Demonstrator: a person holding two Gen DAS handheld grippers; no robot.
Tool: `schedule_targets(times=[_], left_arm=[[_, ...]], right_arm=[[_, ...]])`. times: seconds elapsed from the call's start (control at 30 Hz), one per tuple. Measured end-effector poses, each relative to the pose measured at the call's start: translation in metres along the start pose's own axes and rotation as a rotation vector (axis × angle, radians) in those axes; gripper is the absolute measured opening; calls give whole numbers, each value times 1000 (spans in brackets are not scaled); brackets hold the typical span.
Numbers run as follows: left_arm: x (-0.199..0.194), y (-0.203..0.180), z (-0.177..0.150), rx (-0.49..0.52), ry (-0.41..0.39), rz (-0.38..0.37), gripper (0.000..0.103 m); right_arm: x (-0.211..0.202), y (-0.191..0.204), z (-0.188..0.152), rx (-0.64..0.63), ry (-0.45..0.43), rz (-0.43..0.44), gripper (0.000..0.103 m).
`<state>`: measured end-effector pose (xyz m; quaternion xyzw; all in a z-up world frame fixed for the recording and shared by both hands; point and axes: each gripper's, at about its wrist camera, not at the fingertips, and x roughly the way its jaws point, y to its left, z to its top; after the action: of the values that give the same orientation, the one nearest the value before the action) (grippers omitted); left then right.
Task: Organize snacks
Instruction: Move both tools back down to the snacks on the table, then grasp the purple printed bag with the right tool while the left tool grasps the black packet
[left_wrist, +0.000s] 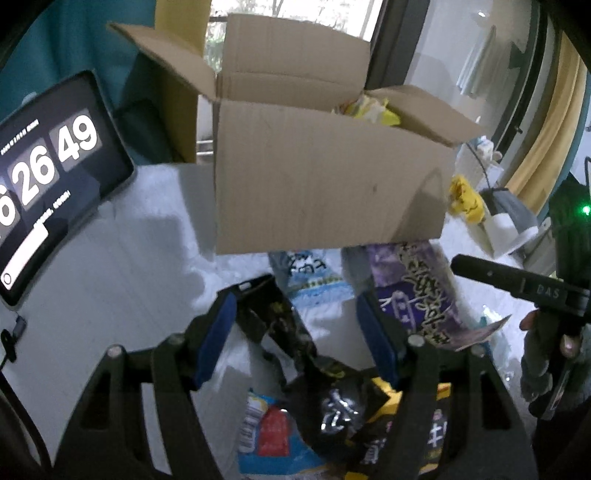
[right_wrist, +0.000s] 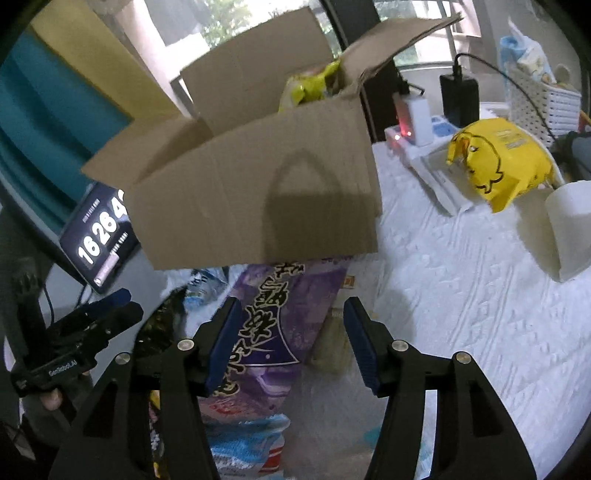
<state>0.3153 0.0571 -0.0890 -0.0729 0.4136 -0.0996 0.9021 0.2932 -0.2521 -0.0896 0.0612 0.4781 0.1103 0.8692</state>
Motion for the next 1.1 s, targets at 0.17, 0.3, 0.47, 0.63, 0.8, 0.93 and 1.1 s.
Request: schedule_targets(times=[0.17, 0.3, 0.47, 0.63, 0.8, 0.93, 1.1], left_arm=[[12, 14, -2, -60, 31, -24, 70], [36, 17, -10, -60, 129, -36, 69], [43, 13, -20, -23, 134, -38, 69], [41, 10, -24, 4, 117, -48, 56], [35, 2, -29, 44, 109, -53, 38], [27, -4, -34, 50, 101, -53, 36], [11, -1, -39, 26, 79, -59, 36]], right_arm=[[23, 5, 4, -47, 65, -54, 63], [38, 18, 0, -147, 105, -106, 74], [45, 30, -8, -221, 95, -132, 81], [48, 40, -18, -287, 78, -132, 81], [46, 49, -25, -335, 76, -99, 49], [41, 51, -29, -321, 85, -50, 28], [26, 43, -37, -281, 89, -18, 22]])
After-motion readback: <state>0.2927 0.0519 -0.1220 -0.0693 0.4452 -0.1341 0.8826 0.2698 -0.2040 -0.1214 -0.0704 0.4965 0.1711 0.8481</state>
